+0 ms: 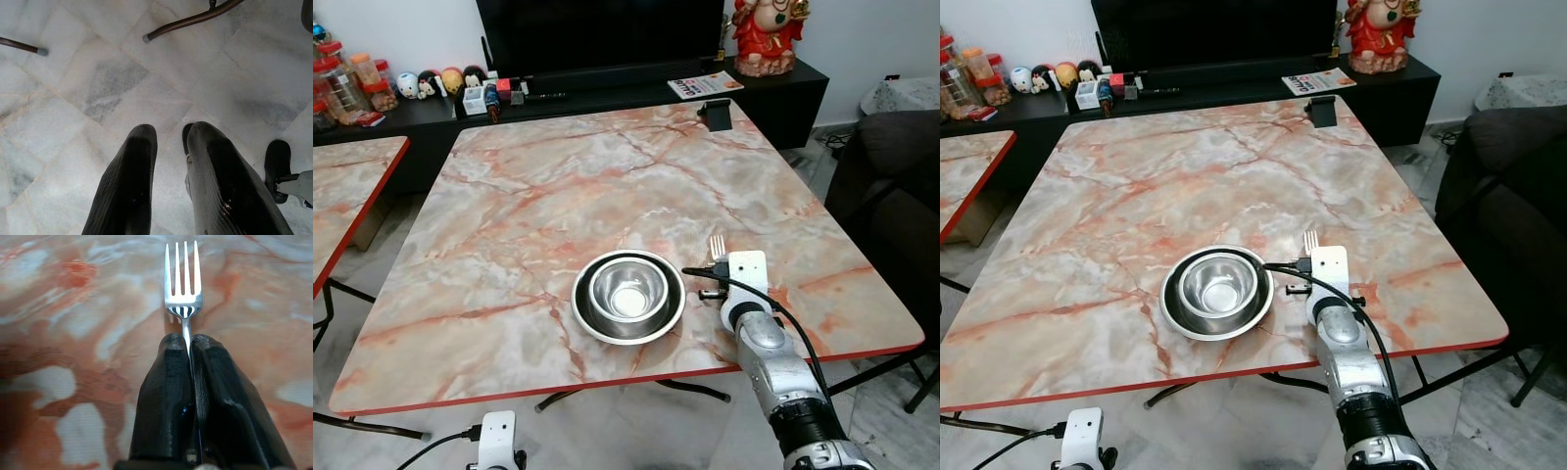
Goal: Setting the table
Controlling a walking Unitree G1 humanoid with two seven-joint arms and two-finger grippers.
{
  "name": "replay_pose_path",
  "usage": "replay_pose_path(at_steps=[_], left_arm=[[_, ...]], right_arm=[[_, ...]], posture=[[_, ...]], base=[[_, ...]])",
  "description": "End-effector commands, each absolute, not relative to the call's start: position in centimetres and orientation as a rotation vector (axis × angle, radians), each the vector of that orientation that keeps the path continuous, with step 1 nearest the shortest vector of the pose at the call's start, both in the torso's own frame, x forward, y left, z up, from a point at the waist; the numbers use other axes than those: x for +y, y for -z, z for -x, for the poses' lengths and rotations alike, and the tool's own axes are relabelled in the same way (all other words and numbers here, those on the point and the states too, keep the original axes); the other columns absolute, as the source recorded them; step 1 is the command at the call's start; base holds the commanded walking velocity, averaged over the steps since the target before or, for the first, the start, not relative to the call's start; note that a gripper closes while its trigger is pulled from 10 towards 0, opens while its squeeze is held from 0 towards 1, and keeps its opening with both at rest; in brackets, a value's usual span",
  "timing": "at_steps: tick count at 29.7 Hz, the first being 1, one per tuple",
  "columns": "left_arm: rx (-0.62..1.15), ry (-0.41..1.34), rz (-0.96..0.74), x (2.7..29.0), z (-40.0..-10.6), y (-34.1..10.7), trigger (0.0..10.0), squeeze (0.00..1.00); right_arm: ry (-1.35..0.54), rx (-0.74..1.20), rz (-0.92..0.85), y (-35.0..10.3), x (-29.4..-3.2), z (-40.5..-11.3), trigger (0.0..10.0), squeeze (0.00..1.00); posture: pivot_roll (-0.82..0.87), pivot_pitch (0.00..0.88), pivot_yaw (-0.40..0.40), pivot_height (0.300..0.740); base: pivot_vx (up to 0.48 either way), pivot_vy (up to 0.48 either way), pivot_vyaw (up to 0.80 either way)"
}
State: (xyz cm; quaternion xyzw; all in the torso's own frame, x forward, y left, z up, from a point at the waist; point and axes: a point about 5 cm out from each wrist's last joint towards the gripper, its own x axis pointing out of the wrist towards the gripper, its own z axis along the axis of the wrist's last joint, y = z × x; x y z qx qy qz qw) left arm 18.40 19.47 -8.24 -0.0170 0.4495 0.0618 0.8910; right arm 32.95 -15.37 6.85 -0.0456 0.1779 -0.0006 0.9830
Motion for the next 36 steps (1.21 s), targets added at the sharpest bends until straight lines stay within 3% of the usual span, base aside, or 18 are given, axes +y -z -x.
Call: replay_pose_path(at_steps=[1, 33, 34, 35, 36], left_arm=[[0.946, -0.138, 0.021, 19.8, -18.3, 8.2, 10.0, 0.0], [0.95, -0.138, 0.014, 20.2, -18.2, 8.2, 10.0, 0.0], [0.95, -0.138, 0.013, 20.2, -18.3, 8.2, 10.0, 0.0], [0.95, -0.138, 0.013, 20.2, -18.3, 8.2, 10.0, 0.0], [0.95, -0.138, 0.012, 20.2, -18.3, 8.2, 10.0, 0.0]], right_arm=[[-0.016, 0.348, 0.085, -7.1, -15.0, -33.2, 10.0, 0.0], [-0.027, 0.416, 0.091, -5.0, -15.2, -32.3, 10.0, 0.0], [-0.027, 0.417, 0.088, -4.9, -15.2, -32.3, 10.0, 0.75], [-0.027, 0.417, 0.088, -4.9, -15.2, -32.3, 10.0, 0.75], [-0.026, 0.417, 0.086, -4.9, -15.2, -32.3, 10.0, 1.0]], posture=[[-0.22, 0.0, 0.076, 0.74], [-0.21, 0.0, 0.084, 0.74], [-0.21, 0.0, 0.084, 0.74], [-0.21, 0.0, 0.084, 0.74], [-0.21, 0.0, 0.084, 0.74]], base=[[0.0, 0.0, 0.0], [0.0, 0.0, 0.0], [0.0, 0.0, 0.0], [0.0, 0.0, 0.0], [0.0, 0.0, 0.0]])
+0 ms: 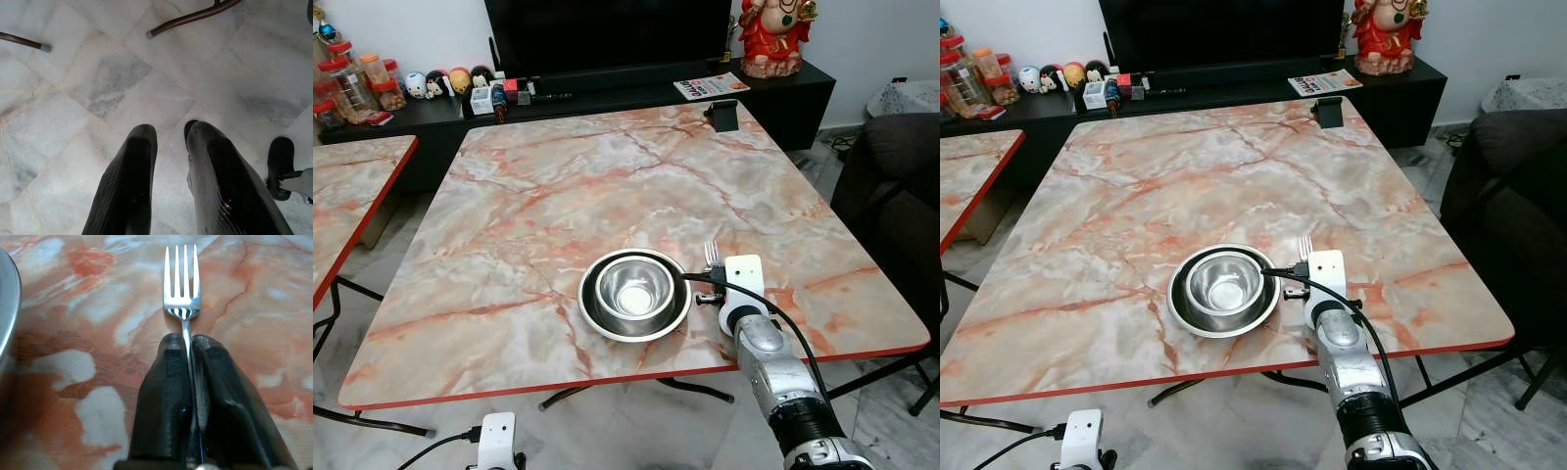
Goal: Setting the table
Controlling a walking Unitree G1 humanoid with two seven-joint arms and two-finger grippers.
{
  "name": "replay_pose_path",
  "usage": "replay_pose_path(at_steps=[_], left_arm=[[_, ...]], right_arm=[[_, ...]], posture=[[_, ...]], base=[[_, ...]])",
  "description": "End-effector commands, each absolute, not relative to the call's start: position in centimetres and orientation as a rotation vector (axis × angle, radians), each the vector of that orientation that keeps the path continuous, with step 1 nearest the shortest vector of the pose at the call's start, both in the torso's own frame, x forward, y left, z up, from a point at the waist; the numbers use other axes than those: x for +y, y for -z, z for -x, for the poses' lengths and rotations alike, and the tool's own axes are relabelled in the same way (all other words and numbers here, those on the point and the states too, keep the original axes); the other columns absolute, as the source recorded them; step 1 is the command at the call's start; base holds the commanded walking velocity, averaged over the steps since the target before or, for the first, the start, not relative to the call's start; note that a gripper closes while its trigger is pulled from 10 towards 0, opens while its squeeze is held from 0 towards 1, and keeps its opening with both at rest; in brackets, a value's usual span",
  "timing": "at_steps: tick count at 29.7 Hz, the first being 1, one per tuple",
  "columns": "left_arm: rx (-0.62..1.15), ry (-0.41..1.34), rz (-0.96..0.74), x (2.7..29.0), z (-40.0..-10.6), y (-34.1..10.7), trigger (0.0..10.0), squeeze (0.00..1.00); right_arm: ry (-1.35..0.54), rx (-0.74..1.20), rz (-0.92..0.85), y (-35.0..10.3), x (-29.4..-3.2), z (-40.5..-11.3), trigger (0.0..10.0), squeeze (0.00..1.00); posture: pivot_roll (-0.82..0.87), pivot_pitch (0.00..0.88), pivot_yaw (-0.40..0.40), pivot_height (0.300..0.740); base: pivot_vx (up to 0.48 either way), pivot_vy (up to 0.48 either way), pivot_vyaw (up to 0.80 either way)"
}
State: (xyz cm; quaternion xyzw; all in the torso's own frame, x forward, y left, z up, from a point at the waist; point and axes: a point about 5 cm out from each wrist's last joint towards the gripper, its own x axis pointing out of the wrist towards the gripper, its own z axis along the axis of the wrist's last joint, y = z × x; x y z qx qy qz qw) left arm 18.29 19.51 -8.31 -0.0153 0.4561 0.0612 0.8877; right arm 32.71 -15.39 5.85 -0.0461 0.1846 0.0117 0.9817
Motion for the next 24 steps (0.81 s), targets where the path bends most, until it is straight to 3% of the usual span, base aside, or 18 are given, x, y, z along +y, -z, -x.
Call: replay_pose_path(at_steps=[1, 24], left_arm=[[0.95, -0.138, 0.012, 20.2, -18.29, 8.22, 10.0, 0.0], [0.944, -0.128, 0.011, 19.98, -18.6, 8.1, 10.0, 0.0]], right_arm=[[-0.026, 0.417, 0.085, -4.89, -15.23, -32.27, 10.0, 1.0], [-0.033, 0.353, 0.07, -5.73, -14.96, -32.79, 10.0, 1.0]], posture=[[-0.21, 0.0, 0.085, 0.74], [-0.21, 0.0, 0.086, 0.74]], base=[[0.0, 0.0, 0.0], [0.0, 0.0, 0.0]])
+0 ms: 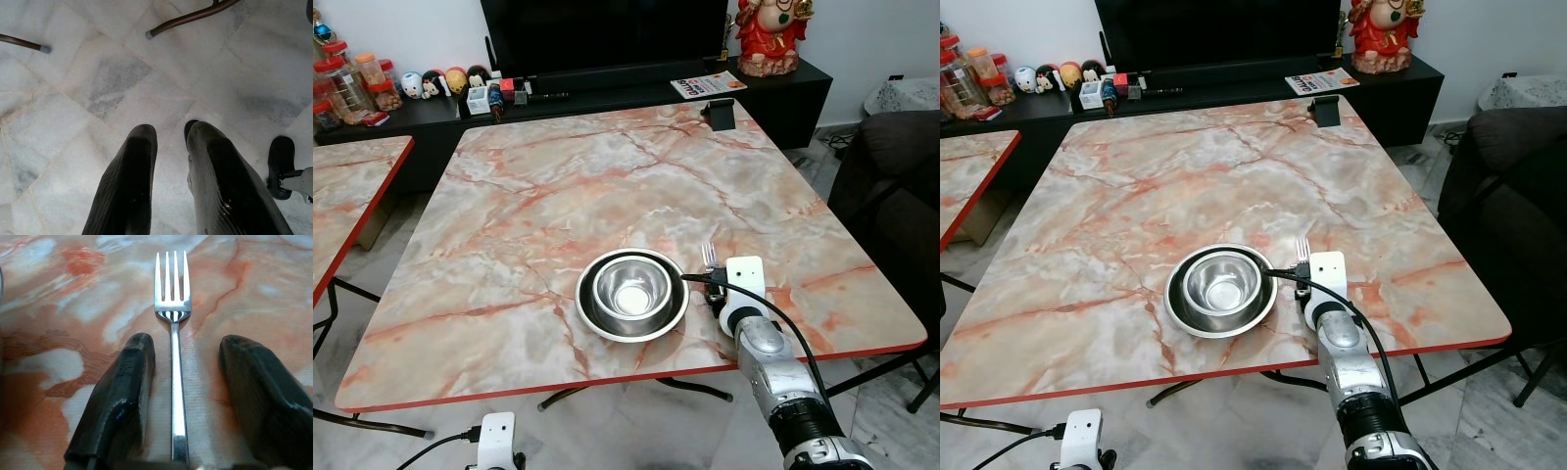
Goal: Setting the table
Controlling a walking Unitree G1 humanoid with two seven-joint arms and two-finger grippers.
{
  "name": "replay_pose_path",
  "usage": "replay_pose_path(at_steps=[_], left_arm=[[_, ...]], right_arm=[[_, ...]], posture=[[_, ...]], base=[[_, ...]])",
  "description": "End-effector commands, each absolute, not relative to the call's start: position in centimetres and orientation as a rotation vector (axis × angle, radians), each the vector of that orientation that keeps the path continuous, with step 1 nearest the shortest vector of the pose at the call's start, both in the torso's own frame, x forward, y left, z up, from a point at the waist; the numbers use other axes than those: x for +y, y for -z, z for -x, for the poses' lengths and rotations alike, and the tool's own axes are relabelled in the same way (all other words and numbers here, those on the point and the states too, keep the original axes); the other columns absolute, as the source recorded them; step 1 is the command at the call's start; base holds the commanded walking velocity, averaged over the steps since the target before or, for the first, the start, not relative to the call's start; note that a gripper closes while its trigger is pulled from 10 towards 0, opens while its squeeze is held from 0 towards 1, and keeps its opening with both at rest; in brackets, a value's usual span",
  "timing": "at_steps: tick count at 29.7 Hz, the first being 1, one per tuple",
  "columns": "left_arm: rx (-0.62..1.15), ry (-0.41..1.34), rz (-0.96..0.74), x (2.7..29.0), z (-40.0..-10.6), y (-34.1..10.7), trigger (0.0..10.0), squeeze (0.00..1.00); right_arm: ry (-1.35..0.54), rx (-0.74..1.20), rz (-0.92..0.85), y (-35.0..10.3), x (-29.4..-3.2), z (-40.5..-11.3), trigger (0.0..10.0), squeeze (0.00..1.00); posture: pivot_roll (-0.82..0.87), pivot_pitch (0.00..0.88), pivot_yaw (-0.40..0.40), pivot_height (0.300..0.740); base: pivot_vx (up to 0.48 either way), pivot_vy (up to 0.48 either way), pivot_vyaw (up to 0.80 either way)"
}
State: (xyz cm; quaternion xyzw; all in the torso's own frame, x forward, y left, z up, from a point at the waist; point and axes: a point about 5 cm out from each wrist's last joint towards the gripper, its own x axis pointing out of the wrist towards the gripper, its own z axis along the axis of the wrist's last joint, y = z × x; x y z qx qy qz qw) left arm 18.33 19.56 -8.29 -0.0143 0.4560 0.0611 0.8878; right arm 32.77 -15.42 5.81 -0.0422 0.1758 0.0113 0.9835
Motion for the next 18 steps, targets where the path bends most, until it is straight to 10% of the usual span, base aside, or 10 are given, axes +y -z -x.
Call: replay_pose_path(at_steps=[1, 4, 5, 18], left_arm=[[0.944, -0.128, 0.011, 20.0, -18.6, 8.1, 10.0, 0.0], [0.943, -0.126, 0.012, 19.9, -18.7, 8.1, 10.0, 0.0], [0.943, -0.126, 0.012, 19.9, -18.7, 8.1, 10.0, 0.0], [0.932, -0.127, 0.023, 19.8, -18.9, 8.0, 10.0, 0.0]], right_arm=[[-0.033, 0.353, 0.07, -5.7, -15.0, -32.8, 10.0, 1.0], [-0.026, 0.299, 0.068, -6.5, -15.0, -33.1, 10.0, 0.93], [-0.022, 0.244, 0.064, -7.3, -15.0, -33.3, 10.0, 0.0], [0.037, -0.085, 0.104, -11.8, -15.7, -33.8, 10.0, 0.0]], posture=[[-0.21, 0.0, 0.086, 0.74], [-0.21, 0.0, 0.088, 0.74], [-0.21, 0.0, 0.088, 0.74], [-0.22, 0.0, 0.092, 0.74]], base=[[0.0, 0.0, 0.0], [0.0, 0.0, 0.0], [0.0, 0.0, 0.0], [0.0, 0.0, 0.0]])
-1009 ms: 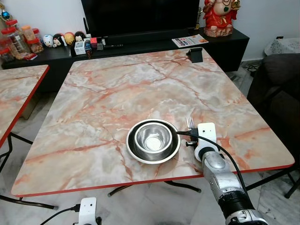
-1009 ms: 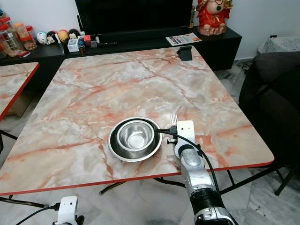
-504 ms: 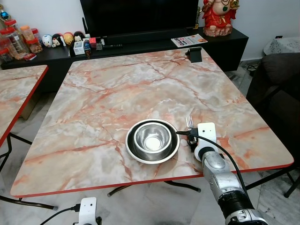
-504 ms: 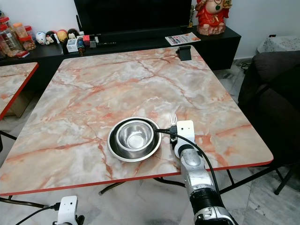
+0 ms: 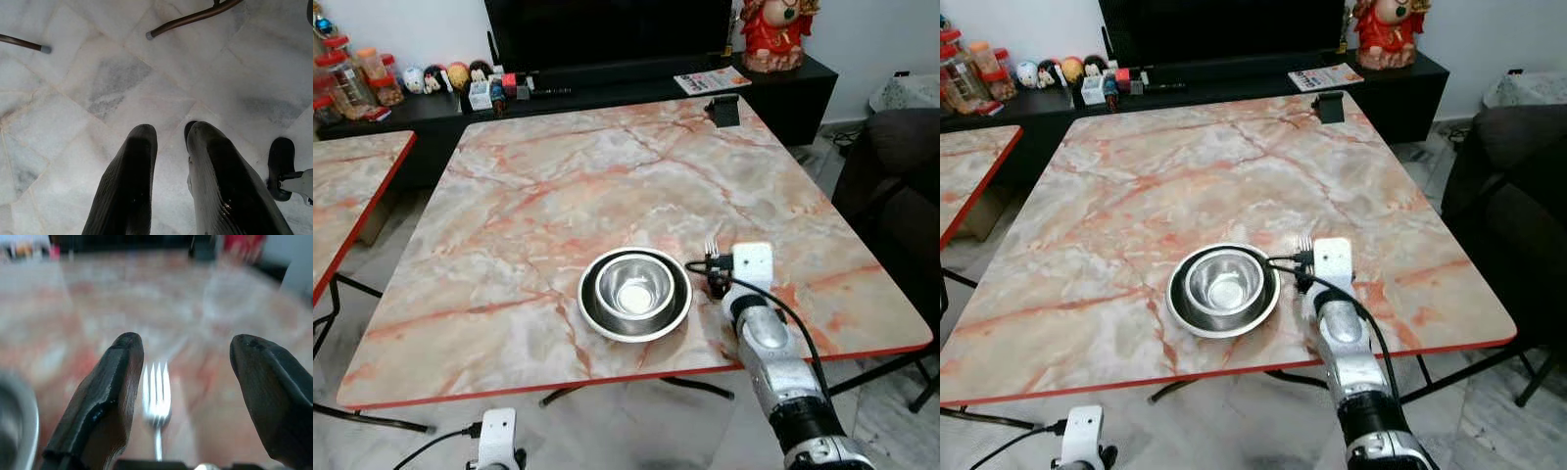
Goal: Setting the table
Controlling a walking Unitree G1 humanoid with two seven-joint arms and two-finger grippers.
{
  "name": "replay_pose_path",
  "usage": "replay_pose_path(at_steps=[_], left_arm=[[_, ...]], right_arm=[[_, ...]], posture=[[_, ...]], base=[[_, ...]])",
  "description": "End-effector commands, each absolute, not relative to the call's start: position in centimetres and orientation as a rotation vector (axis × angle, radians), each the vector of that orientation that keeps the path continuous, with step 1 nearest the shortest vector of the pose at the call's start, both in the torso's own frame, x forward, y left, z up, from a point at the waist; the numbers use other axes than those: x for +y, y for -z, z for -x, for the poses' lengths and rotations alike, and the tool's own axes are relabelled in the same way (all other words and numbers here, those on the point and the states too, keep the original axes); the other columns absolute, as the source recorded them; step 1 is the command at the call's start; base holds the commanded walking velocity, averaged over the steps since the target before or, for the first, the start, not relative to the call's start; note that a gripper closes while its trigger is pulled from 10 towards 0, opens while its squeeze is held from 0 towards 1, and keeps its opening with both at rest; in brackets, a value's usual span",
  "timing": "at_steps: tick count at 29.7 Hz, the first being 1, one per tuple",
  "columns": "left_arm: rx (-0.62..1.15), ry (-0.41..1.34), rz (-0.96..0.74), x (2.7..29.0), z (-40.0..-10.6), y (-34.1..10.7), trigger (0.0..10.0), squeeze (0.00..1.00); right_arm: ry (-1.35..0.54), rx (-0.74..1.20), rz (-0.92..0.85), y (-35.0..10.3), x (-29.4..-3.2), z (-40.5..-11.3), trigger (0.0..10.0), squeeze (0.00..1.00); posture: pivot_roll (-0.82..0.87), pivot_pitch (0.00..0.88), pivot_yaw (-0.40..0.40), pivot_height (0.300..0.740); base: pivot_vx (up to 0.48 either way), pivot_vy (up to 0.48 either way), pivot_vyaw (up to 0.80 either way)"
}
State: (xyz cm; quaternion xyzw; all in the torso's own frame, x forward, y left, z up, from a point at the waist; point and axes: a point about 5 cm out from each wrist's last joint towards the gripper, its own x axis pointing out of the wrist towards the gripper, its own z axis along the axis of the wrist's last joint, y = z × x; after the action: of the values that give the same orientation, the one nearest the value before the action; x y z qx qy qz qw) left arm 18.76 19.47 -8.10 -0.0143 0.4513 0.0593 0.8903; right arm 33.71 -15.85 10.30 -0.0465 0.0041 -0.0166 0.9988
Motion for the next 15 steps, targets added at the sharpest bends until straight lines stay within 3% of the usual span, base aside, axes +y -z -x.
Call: replay_pose_path(at_steps=[1, 10, 15], left_arm=[[0.927, -0.129, 0.024, 19.8, -19.0, 7.9, 10.0, 0.0], [0.919, -0.143, 0.04, 19.9, -19.1, 7.9, 10.0, 0.0], [0.923, -0.147, 0.042, 19.9, -18.9, 8.0, 10.0, 0.0]], right_arm=[[0.035, -0.124, 0.116, -12.4, -15.6, -33.8, 10.0, 0.0], [-0.008, -0.304, 0.135, -15.0, -14.3, -33.6, 10.0, 0.0], [-0.025, -0.331, 0.111, -15.3, -14.0, -33.5, 10.0, 0.0]], posture=[[-0.22, 0.0, 0.092, 0.74], [-0.22, 0.0, 0.095, 0.74], [-0.22, 0.0, 0.094, 0.74]], base=[[0.0, 0.0, 0.0], [0.0, 0.0, 0.0], [0.0, 0.394, 0.0]])
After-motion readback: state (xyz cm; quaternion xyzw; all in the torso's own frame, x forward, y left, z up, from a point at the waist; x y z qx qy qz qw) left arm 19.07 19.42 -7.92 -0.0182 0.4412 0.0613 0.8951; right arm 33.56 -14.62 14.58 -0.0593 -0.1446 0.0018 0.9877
